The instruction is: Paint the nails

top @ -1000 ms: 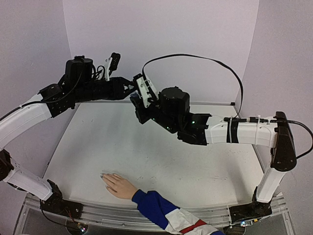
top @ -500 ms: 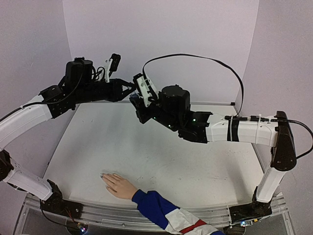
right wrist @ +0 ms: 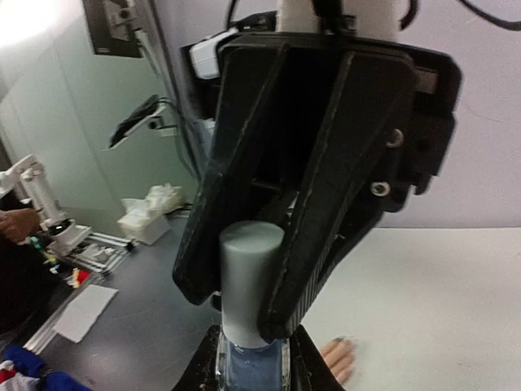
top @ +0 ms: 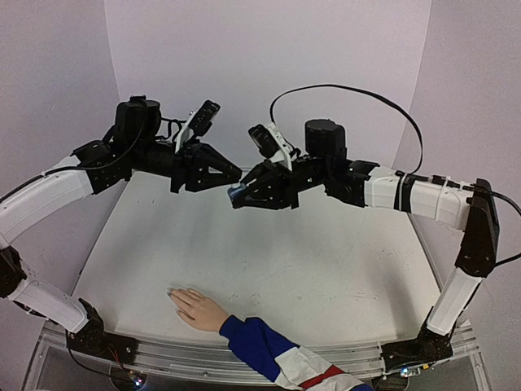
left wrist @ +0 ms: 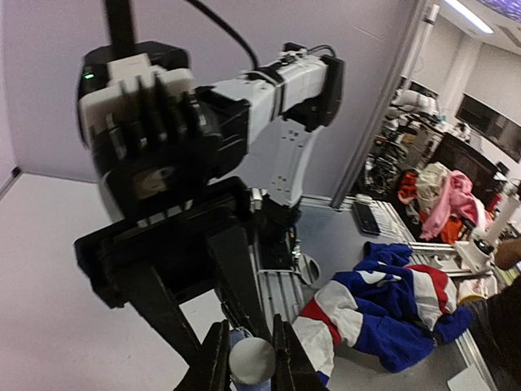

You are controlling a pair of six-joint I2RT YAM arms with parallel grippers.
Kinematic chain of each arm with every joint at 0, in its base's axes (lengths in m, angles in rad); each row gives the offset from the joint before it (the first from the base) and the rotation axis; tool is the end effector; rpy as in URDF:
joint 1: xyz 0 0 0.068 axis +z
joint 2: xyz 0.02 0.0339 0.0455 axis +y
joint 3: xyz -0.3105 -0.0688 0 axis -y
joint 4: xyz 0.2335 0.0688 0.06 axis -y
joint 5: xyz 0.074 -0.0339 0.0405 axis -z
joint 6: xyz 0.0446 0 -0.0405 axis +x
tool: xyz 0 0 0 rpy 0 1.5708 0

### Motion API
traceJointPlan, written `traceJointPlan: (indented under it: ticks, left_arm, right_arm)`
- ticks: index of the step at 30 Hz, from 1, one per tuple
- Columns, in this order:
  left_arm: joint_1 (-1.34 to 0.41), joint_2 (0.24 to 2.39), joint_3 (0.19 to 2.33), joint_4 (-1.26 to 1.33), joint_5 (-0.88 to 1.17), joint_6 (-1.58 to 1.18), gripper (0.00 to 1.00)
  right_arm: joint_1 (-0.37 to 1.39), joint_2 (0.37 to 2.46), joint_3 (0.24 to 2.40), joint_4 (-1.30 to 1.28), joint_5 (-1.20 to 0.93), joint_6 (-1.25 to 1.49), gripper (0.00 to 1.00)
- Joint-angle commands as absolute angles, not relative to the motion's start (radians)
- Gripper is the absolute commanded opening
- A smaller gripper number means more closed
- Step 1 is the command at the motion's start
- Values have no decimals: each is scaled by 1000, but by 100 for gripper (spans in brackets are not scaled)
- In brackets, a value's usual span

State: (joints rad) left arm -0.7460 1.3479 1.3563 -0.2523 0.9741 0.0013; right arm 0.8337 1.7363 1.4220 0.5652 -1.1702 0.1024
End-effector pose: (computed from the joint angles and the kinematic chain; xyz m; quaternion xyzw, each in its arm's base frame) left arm 0.1809 -0.2175 0.4544 0.5225 0.5430 -0.5415 0.3728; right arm 0.2386 0.3240 0.4273 -0.5902 0.3213 0.5993 0.4350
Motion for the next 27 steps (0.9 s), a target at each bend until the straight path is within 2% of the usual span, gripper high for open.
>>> traceJointPlan:
  ticks: [1, 5, 8, 13, 16, 18, 23, 27]
  left_arm:
    - [-799, 1394, 1374, -389, 1243, 41, 0]
    - [-799, 1399, 1400, -402, 1225, 44, 0]
    - [-796, 1382, 1412, -429, 1121, 43, 2]
    - [-733, 1302, 1384, -453, 954, 10, 51]
    - [-711, 1211, 1333, -418, 864, -27, 69]
    - [-710, 1157, 1281, -360, 799, -62, 78]
    - [-710, 1119, 1249, -299, 546, -205, 83]
    - [-710, 1129, 1269, -302, 411, -285, 83]
  right_arm:
    - [832, 1633, 1501, 763, -1362, 150, 0]
    - [824, 1613, 1469, 765, -1317, 147, 0]
    - [811, 1603, 1441, 763, -1254, 137, 0]
    - [799, 1551, 1359, 743, -1048, 76, 0]
    - [799, 1538, 1332, 709, -898, 30, 0]
    - [799, 1537, 1323, 699, -810, 13, 0]
    - [814, 1566, 1328, 699, -503, 14, 0]
    - [867, 1615, 1346, 717, -215, 24, 0]
